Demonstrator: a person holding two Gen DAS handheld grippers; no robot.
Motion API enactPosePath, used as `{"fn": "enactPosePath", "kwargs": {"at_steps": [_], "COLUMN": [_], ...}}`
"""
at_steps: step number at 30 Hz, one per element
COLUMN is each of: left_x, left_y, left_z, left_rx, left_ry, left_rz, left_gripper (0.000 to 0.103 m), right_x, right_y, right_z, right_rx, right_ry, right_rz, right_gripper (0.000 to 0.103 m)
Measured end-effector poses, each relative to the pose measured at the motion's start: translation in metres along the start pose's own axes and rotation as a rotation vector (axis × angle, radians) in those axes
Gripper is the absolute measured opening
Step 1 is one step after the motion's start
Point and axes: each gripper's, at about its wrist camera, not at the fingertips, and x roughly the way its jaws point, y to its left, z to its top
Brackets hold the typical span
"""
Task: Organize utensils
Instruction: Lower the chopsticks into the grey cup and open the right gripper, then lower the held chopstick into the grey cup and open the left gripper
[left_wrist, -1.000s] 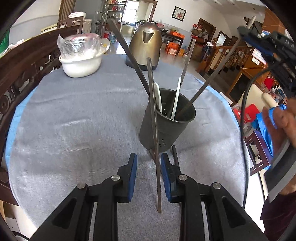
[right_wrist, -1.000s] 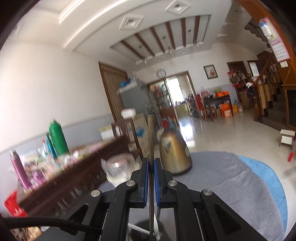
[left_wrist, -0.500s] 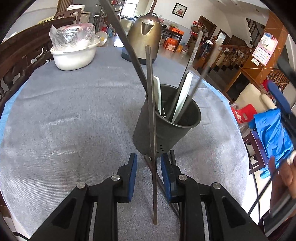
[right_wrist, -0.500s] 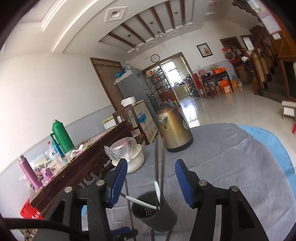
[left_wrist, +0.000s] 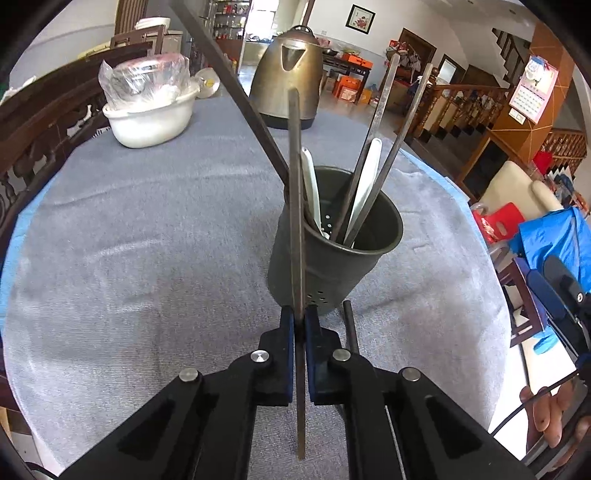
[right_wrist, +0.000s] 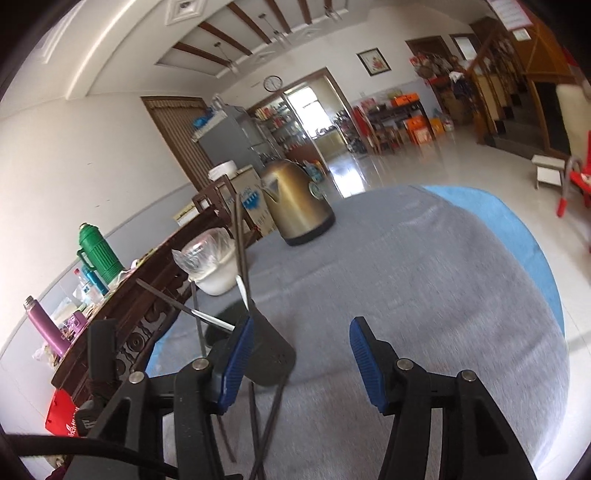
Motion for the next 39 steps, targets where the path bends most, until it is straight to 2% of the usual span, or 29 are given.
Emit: {"fn": "enactPosePath", "kwargs": {"at_steps": [5, 15, 23, 29, 35, 39], "left_x": [-0.015, -0.056, -0.088, -0.113, -0.109, -0.086], "left_y": [-0.005, -0.024, -0.034, -0.038, -0.033, -0.032], "left_z": [-0.001, 0.005, 0.021, 0.049, 0.085, 0.097], "left_rx": [0.017, 0.064, 0.064, 0.04, -0.033, -0.072], "left_ry": [-0.038, -0.145, -0.238, -0.348, -0.448, -0.494], "left_rz": [0.035, 0.056, 0.031, 0.01, 0.007, 0.056], "left_gripper": [0.006, 0.006, 0.006, 0.006, 0.006, 0.006], "right_x": [-0.001, 0.001, -0.003, -0.001, 0.008, 0.012], "right_y": [0.009, 0.02, 0.015, 0.007, 0.001, -0.006], "right_z": [-0.004, -0.011, -0.012, -0.015, -0.02, -0.02], "right_rx": [-0.026, -0.043, -0.032, -0.012, 0.004, 0.019], "right_ry": [-0.005, 0.013, 0.017, 0.029, 0.05, 0.058], "right_rz": [0.002, 0.025, 0.026, 0.036, 0.054, 0.056], "right_gripper": [0.058, 0.058, 0.058, 0.058, 0.058, 0.058]}}
